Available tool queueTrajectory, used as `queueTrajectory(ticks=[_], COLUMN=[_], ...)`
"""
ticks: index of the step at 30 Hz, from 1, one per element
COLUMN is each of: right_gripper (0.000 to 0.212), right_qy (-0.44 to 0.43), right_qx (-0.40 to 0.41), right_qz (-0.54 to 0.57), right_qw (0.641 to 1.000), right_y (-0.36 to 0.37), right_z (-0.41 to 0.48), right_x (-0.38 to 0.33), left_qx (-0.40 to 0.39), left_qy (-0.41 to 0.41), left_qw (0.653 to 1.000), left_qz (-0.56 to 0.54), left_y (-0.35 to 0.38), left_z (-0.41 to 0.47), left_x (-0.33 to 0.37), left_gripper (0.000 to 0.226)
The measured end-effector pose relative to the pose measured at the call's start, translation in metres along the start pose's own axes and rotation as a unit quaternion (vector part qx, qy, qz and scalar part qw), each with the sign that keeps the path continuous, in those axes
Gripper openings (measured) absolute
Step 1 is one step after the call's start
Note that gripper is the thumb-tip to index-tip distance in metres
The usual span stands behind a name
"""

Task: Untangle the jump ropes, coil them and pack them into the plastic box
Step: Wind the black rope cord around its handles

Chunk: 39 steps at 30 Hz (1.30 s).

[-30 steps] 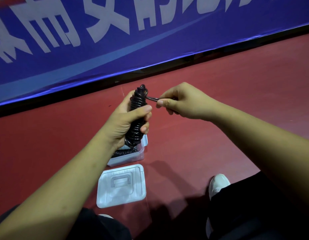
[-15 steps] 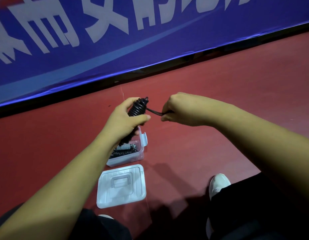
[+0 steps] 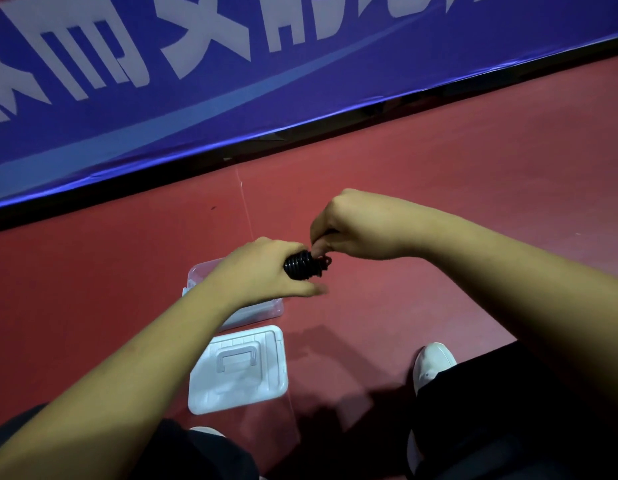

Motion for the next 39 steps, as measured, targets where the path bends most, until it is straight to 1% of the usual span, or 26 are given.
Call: queueTrajectory(ticks=[2,3,5,7,8,10,13,15,17,18,20,22,25,26,28,29,31,32,34,36,37,38,39], right_gripper=[0.016,0.015,0.014,0.014,0.016,0.019,0.024,0.028,0.039,0.041,0.035,0.034,0.035,0.036,0.042,0.040,0.024,0.019,0.021,0.024,0.025,0.026,0.027], right_qy=[-0.010,-0.012,0.005,0.025,0.031,0.043,0.066,0.075,0.086,0.093,0.108,0.122,0.122,0.121,0.124,0.129,0.144,0.155,0.178,0.206,0.217,0.219,0.208], right_qx=[0.026,0.036,0.052,0.064,0.067,0.075,0.091,0.097,0.098,0.100,0.108,0.118,0.132,0.132,0.131,0.133,0.138,0.134,0.121,0.111,0.112,0.128,0.162], right_qz=[0.028,0.044,0.087,0.162,0.205,0.287,0.417,0.460,0.493,0.504,0.511,0.502,0.497,0.496,0.503,0.519,0.573,0.597,0.628,0.634,0.627,0.601,0.546], right_qw=[0.999,0.998,0.995,0.984,0.976,0.954,0.902,0.880,0.860,0.853,0.846,0.848,0.849,0.850,0.845,0.834,0.795,0.775,0.748,0.737,0.739,0.758,0.795], right_y=[-0.004,-0.006,-0.010,-0.015,-0.016,-0.015,-0.009,-0.004,0.001,0.003,0.003,0.001,-0.002,-0.002,0.001,0.002,0.004,0.005,0.008,0.010,0.011,0.009,0.003], right_z=[0.000,0.000,-0.001,-0.001,-0.002,-0.003,-0.002,-0.001,0.001,0.002,0.001,-0.001,-0.003,-0.003,-0.004,-0.004,-0.004,-0.004,-0.004,-0.005,-0.005,-0.005,-0.006], right_x=[0.001,0.001,0.006,0.013,0.016,0.020,0.026,0.028,0.029,0.030,0.032,0.035,0.038,0.038,0.040,0.041,0.045,0.046,0.048,0.051,0.053,0.056,0.059], left_qx=[-0.008,-0.005,0.006,0.006,-0.003,-0.028,-0.051,-0.072,-0.089,-0.095,-0.100,-0.096,-0.067,-0.049,0.002,0.028,0.063,0.072,0.081,0.086,0.087,0.085,0.080], left_qy=[-0.011,-0.016,-0.015,-0.001,0.008,0.027,0.044,0.058,0.059,0.056,0.044,0.024,-0.002,-0.005,-0.001,0.006,0.028,0.037,0.051,0.044,0.036,0.029,0.023], left_qw=[0.998,0.993,0.974,0.949,0.932,0.882,0.806,0.759,0.717,0.700,0.676,0.671,0.686,0.694,0.724,0.741,0.766,0.774,0.785,0.782,0.775,0.766,0.756], left_qz=[-0.062,-0.118,-0.225,-0.314,-0.363,-0.469,-0.588,-0.645,-0.689,-0.706,-0.729,-0.735,-0.725,-0.719,-0.690,-0.671,-0.640,-0.628,-0.613,-0.616,-0.625,-0.637,-0.649], left_y=[-0.003,-0.004,-0.004,-0.004,-0.003,-0.001,0.003,0.005,0.006,0.007,0.010,0.011,0.012,0.012,0.010,0.007,0.001,-0.001,-0.005,-0.004,-0.003,-0.003,-0.002], left_z=[-0.004,-0.006,-0.007,-0.009,-0.009,-0.012,-0.012,-0.011,-0.010,-0.010,-0.009,-0.009,-0.009,-0.008,-0.006,-0.005,-0.006,-0.007,-0.008,-0.008,-0.008,-0.008,-0.008], left_x=[0.007,0.010,0.013,0.013,0.012,0.015,0.020,0.026,0.030,0.031,0.033,0.034,0.032,0.031,0.026,0.025,0.026,0.027,0.029,0.028,0.027,0.025,0.024], left_gripper=[0.062,0.062,0.053,0.045,0.040,0.034,0.054,0.059,0.059,0.058,0.056,0.053,0.050,0.049,0.047,0.042,0.029,0.025,0.023,0.022,0.023,0.026,0.029])
Point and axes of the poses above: each hand's wrist, its own z-axis towards the middle knuckle, its own y-axis out of the palm, x = y × z, the point moved 7 cm from there along z, towards the middle knuckle, and after that the axes turned 8 degrees about z, right-handed, at the moved point
